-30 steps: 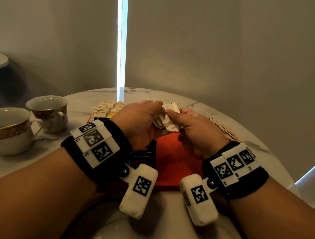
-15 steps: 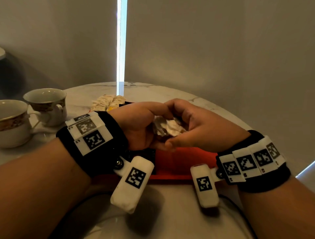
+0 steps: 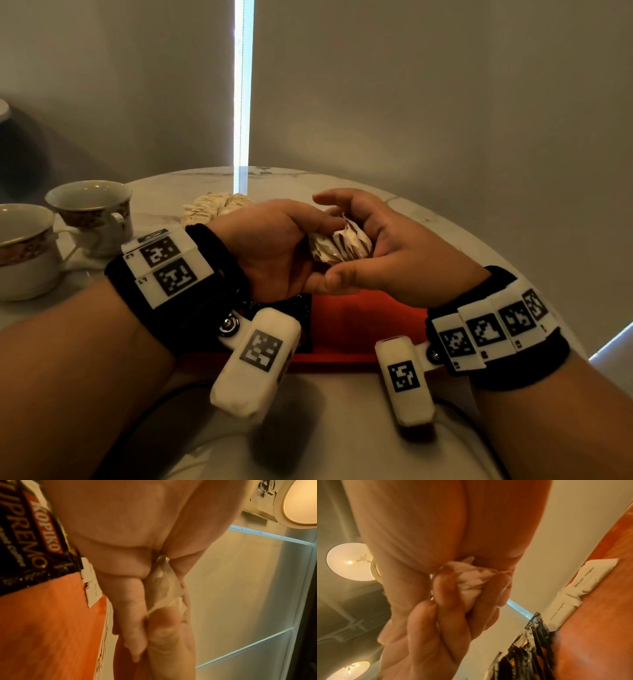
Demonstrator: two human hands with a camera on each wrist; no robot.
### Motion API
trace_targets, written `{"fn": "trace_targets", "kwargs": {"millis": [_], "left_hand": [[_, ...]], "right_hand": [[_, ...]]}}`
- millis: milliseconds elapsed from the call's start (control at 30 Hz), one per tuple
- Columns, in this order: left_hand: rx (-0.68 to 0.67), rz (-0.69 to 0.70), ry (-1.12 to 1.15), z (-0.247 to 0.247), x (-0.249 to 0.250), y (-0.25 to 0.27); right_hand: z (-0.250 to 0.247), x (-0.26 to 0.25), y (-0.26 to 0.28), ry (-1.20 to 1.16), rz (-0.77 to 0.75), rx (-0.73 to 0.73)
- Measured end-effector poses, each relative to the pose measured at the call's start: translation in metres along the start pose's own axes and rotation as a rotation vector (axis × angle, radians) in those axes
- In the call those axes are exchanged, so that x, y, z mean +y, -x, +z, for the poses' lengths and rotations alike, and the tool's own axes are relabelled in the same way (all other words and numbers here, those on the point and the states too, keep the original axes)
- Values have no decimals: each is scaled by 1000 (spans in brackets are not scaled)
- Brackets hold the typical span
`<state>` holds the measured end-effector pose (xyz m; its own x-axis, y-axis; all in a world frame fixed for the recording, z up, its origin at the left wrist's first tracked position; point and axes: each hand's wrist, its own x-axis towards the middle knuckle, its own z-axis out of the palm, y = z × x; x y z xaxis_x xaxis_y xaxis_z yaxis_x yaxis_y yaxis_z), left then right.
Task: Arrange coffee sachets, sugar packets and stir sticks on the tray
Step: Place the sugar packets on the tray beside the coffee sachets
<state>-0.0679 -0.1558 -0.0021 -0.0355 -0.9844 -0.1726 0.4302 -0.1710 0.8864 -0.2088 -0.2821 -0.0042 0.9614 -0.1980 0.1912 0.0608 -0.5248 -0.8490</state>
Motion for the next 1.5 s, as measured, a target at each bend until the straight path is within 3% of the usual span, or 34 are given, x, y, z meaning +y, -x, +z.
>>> {"fn": "trace_targets", "kwargs": {"millis": [200, 333, 467, 700, 833, 967, 1167, 1300, 1400, 1500], "left_hand": [[-53, -1, 105, -5, 3, -1], [32, -46, -50, -4, -1, -3], [59, -11, -59, 3, -2, -3], [79, 109, 74, 12, -7, -3], [169, 171, 164, 13, -4, -4], [137, 252, 165, 12, -5, -4], [200, 346, 250, 13, -4, -7], [177, 323, 153, 9, -4, -5], [247, 264, 38, 7, -4, -4], [278, 308, 89, 6, -1, -4]], "right_hand": [[2, 6, -4, 37, -46, 112], [0, 4, -5, -82, -77, 180], [2, 6, -6, -83, -66, 160], [2, 3, -1, -78, -12, 1], [-7, 4, -5, -142, -52, 168], [-6, 8, -7, -168, -26, 187], [4, 3, -13, -569, 26, 304], [10, 6, -13, -513, 9, 361], [12, 6, -15, -551, 21, 436], [13, 8, -18, -581, 83, 508]]}}
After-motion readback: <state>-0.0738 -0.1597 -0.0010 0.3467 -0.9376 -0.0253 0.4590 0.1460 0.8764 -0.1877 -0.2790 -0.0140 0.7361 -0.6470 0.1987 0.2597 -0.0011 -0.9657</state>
